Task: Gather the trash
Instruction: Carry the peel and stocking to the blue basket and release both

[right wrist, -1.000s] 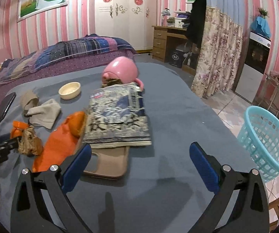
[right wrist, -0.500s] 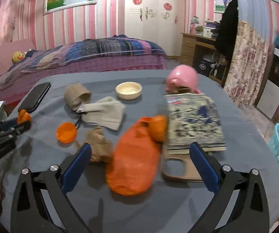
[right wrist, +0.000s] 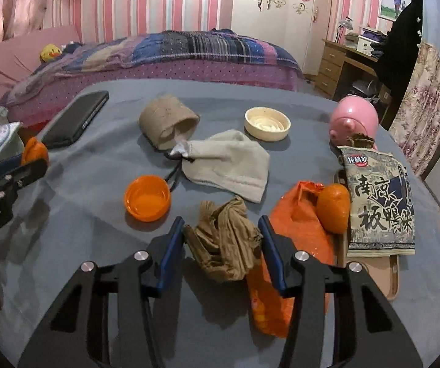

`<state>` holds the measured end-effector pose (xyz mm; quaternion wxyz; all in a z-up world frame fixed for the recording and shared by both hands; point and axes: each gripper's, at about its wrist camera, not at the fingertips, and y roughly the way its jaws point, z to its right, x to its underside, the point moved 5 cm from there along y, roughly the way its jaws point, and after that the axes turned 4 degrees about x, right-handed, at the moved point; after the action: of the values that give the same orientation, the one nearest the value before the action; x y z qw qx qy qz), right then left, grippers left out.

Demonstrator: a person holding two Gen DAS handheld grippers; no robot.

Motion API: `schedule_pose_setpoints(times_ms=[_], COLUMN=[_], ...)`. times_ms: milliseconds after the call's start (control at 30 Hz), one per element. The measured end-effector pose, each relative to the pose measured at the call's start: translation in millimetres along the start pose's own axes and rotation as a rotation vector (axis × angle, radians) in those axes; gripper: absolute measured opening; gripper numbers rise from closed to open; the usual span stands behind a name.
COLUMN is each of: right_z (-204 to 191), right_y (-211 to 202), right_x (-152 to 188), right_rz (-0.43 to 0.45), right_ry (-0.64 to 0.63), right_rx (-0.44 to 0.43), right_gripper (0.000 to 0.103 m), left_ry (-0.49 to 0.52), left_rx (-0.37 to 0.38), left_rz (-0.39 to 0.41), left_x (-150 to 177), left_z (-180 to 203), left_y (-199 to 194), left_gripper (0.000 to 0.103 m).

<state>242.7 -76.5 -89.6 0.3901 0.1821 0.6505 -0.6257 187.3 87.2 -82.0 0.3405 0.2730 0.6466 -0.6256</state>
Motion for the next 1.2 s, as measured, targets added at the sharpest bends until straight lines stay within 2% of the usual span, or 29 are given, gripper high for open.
schedule_pose_setpoints(times_ms=[133,267,433,500,633,733,967,1200], right_z=[10,43,104,135,196,252,357,439], right_y=[-19,-45,-75,-86,-100,-111,-138,-149], right_x=[-7,-16,-20,-16,-5,7,37,77], right_rz=[0.069,0.118,0.153,0.159,0.161,0.16,0.169,0.149], right_ry=[0.009,0.033,0.052,0.044,0.068,0.169,0.309,0.407], right_rx=[0.004,0.022,0.088,0.142,0.229,0.259,0.364,0.491], right_gripper=[0.047,0.048,0.048,0.048,0.048,0.048,0.048,0.048], left_ry=[0.008,0.01,0.0,0.012,0.042,0.068,0.137,0.203], left_rx=[-0.005,0.006,0.047,0.066,0.112,0.15,0.264,0.377], left_rz=[0.011,0.038,0.065,0.075,0.082,0.083,0.109,0.111], left_x=[-6,-18,-35,-41,-49,-57,-72,-71], left_z=[8,24,57,77,122,161,261,356], left_y=[-5,-14,-19,-19,-17,-15,-18,-18], left_gripper=[0.034,0.034,0.034,0.034,0.034,0.034,0.034,0.034])
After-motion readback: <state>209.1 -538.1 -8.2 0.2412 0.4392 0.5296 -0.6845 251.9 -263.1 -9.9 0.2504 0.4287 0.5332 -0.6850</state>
